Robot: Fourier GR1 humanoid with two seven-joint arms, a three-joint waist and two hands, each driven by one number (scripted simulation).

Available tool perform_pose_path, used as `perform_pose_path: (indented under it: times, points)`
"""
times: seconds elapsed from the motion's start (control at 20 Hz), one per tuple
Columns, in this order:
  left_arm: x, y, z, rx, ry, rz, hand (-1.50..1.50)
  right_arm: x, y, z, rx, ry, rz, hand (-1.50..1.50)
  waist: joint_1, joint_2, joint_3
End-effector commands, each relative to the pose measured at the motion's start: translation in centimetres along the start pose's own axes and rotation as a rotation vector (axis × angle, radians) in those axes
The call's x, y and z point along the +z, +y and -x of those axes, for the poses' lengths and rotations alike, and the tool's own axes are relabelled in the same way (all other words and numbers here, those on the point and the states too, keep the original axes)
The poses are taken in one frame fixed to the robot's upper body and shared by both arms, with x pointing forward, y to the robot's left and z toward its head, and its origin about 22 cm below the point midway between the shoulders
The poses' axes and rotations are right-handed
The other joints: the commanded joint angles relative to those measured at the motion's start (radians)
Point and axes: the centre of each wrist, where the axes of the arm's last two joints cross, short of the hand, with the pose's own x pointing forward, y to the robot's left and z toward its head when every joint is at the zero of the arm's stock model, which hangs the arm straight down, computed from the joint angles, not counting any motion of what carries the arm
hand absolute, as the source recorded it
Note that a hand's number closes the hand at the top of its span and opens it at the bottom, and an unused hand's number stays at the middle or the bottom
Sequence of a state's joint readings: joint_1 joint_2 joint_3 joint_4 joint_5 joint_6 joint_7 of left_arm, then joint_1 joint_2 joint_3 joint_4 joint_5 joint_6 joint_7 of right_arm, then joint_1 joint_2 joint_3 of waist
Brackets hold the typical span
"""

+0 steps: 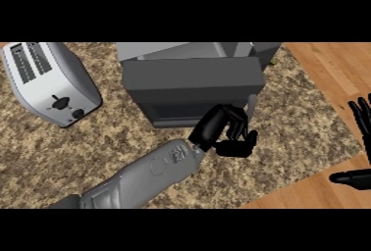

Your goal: Pick up the milk, place it into the microwave and close the microwave

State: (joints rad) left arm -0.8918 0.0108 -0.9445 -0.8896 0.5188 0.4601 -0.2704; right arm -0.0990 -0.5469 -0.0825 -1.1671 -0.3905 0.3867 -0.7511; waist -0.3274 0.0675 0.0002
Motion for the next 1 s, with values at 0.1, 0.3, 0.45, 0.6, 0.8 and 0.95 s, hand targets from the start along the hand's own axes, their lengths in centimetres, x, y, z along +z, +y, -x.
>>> perform_pose_path:
  times: [0.1,0.3,0.45,0.6,0.8,0.95]
  points:
    - [-2.4,0.7,-2.3,-0.008,-0.048,-0.039,1.5,-2.1,0.6,-0.5,-0.073,-0.059,-0.085,-1.5,-0.04,0.013,0.003]
    - [-3.3,1.2,-2.9,-0.015,-0.038,-0.064,1.5,-3.2,0.2,-1.3,-0.08,-0.066,-0.113,-1.5,-0.064,0.019,0.004]
    - [-4.0,1.6,-3.4,-0.017,-0.043,-0.084,1.5,-4.3,0.6,-1.8,-0.109,-0.078,-0.173,-1.5,-0.068,0.02,0.003]
    - [-4.1,1.7,-3.2,-0.025,-0.031,-0.099,1.5,-4.9,1.5,-1.8,-0.149,-0.08,-0.216,-1.5,-0.081,0.027,0.006]
    - [-4.5,1.9,-3.6,-0.019,-0.03,-0.112,1.5,-5.9,2.1,-2.3,-0.163,-0.064,-0.28,-1.5,-0.083,0.028,0.003]
    - [-4.5,2.0,-3.5,-0.026,-0.021,-0.126,1.5,-7.2,2.1,-3.5,-0.131,-0.067,-0.362,-1.5,-0.097,0.03,0.004]
